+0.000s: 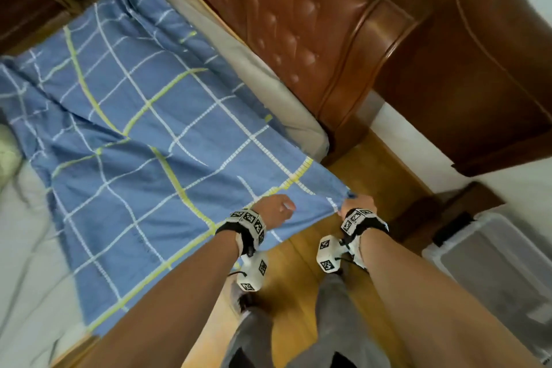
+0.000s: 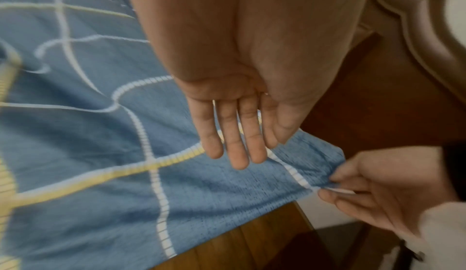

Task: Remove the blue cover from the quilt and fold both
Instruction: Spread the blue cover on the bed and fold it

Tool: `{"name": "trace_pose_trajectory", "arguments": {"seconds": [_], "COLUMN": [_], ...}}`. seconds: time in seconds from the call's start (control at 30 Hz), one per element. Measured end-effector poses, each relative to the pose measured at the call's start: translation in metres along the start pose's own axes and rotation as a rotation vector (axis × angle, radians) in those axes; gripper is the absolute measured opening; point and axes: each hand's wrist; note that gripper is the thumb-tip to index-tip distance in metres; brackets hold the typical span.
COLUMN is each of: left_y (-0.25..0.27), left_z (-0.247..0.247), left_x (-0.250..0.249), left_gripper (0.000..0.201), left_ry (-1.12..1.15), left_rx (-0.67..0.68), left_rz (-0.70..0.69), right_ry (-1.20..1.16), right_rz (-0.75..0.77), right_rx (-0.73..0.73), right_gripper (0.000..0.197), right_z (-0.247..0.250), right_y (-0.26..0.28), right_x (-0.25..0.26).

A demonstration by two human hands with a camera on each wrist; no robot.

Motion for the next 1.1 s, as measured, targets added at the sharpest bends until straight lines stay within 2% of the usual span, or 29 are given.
{"name": "trace_pose_trajectory", "arguments": {"seconds": [0.1,0.17,0.37,0.47,0.53,0.63,0.8,0.87,0.97,1.1], "left_y": [-0.003,0.001,0.016,0.025,0.023,0.011,-0.001,-0.012,-0.038,-0.104], "left_z": [0.01,0.017,0.059,0.101,0.135,0.194,0.28,0.305,0.331,0.339], "left_x": [0.018,0.023,0.031,0.053,0.072,0.097,0.124,0.136,0.156,0.196], "left_gripper": [0.013,0.011,0.024,0.026,0.024,0.026,0.028,0.031,0.033,0.033], "left_ry": [0.045,0.064,0.133,0.183,0.197,0.167,0.109,0.087,0.102,0.241], "left_rx": [-0.034,-0.042,-0.156,-0.195,-0.245,-0.34,-0.45,-0.496,-0.521,-0.52], "left_rz": [0.091,0.108,0.116,0.141,0.18,0.253,0.24,0.233,0.283,0.358], "right_ry": [0.072,0.191,0.284,0.31,0.321,0.291,0.249,0.283,0.415,0.485], "right_rz": [0.06,0.163,0.254,0.338,0.419,0.487,0.594,0.647,0.702,0.715], "right_rx": [0.053,0.064,0.201,0.327,0.345,0.331,0.25,0.269,0.3,0.351], "right_gripper": [0.033,0.033,0.037,0.038,0.035,0.018,0.022,0.023,0.026,0.03], "right_z": [0.0,0.001,-0.014,-0.026,-0.033,-0.04,-0.054,-0.065,-0.095,-0.163], "right_y": [-0.001,0.005,0.021,0.036,0.044,0.051,0.071,0.077,0.06,-0.005], "right_x": [0.009,0.017,0.079,0.138,0.179,0.248,0.349,0.382,0.428,0.486]}}
Point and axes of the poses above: each hand's wrist, its own y-axis away from the middle knuckle, its own z-axis out of the back of the hand, x = y × z, and after that the axes turned 5 degrees about -y, right-handed
